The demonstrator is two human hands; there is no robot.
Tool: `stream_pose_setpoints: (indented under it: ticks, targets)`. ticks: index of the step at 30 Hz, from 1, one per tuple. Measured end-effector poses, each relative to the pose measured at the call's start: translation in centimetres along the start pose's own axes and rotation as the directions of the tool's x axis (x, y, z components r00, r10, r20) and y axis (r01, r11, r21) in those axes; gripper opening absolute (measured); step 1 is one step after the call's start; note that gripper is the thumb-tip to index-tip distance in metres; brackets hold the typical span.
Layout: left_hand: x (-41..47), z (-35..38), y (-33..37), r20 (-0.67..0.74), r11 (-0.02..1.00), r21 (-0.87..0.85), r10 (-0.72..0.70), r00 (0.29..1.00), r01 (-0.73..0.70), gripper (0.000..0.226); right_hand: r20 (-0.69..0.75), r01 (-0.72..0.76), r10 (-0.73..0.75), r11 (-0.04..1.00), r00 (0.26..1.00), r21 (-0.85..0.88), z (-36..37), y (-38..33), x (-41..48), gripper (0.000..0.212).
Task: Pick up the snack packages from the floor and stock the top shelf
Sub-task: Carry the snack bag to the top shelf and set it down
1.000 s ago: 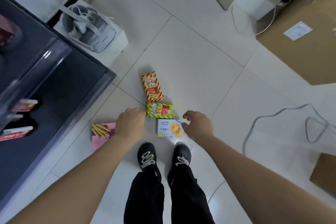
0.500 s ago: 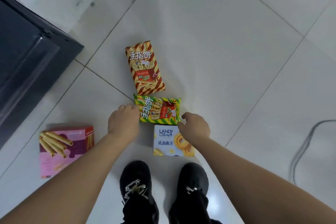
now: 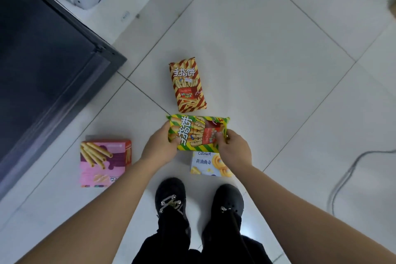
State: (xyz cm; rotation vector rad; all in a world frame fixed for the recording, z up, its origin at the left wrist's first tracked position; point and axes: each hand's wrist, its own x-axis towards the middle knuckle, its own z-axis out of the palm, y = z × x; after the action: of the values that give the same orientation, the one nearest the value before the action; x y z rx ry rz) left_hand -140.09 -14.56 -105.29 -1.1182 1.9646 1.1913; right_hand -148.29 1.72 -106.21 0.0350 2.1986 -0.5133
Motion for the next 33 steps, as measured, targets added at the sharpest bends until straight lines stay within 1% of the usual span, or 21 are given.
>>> stream_pose_setpoints:
  ticks: [4, 7, 11, 15, 19, 21, 25, 27, 29, 33]
  targets:
    - [-7.4, -4.6, 2.7, -0.034, 0.996, -0.09, 0.006, 0.999, -0.009, 0.035, -0.033, 0.074, -0.075, 0.997, 0.997, -0.038, -4.9, -4.0, -6.9, 0.026]
    - [-13.0, -8.5, 5.1, -0.1, 0.991, -0.127, 0.034, 0.994, -0.046, 0.034, -0.045, 0.137, -0.141, 0.987, 0.989, -0.08, -8.9, -7.7, -11.8, 0.028]
    - [-20.6, -13.3, 8.2, -0.182, 0.971, -0.227, 0.039, 0.983, -0.081, 0.032, -0.054, 0.245, -0.252, 0.963, 0.966, -0.113, -13.8, -12.8, -17.8, 0.033]
    - [-28.4, -17.1, 10.5, -0.276, 0.957, -0.278, 0.008, 0.961, -0.088, 0.031, -0.051, 0.367, -0.38, 0.916, 0.924, -0.164, -17.9, -17.0, -23.8, 0.035]
    - [-35.6, -19.7, 11.9, -0.389, 0.939, -0.331, -0.047, 0.92, -0.091, 0.031, -0.064, 0.489, -0.507, 0.852, 0.859, -0.19, -20.7, -20.2, -29.5, 0.038]
    - [-39.0, -20.6, 12.1, -0.451, 0.919, -0.383, -0.1, 0.887, -0.091, 0.035, -0.065, 0.558, -0.577, 0.809, 0.814, -0.185, -21.6, -21.7, -32.5, 0.037]
    - [-45.6, -21.9, 11.5, -0.569, 0.855, -0.506, -0.232, 0.789, -0.113, 0.022, -0.019, 0.702, -0.717, 0.687, 0.697, -0.187, -22.0, -24.4, -37.6, 0.03]
    - [-48.8, -22.6, 10.6, -0.611, 0.816, -0.563, -0.304, 0.731, -0.132, 0.025, 0.026, 0.772, -0.784, 0.603, 0.62, -0.201, -21.6, -26.1, -40.2, 0.03]
    - [-52.1, -23.1, 9.1, -0.645, 0.775, -0.615, -0.389, 0.658, -0.144, 0.03, 0.079, 0.837, -0.844, 0.506, 0.53, -0.21, -20.6, -27.6, -43.0, 0.031]
    - [-58.8, -23.3, 5.2, -0.669, 0.708, -0.686, -0.522, 0.53, -0.169, 0.03, 0.177, 0.927, -0.917, 0.327, 0.358, -0.184, -17.4, -30.1, -49.2, 0.031]
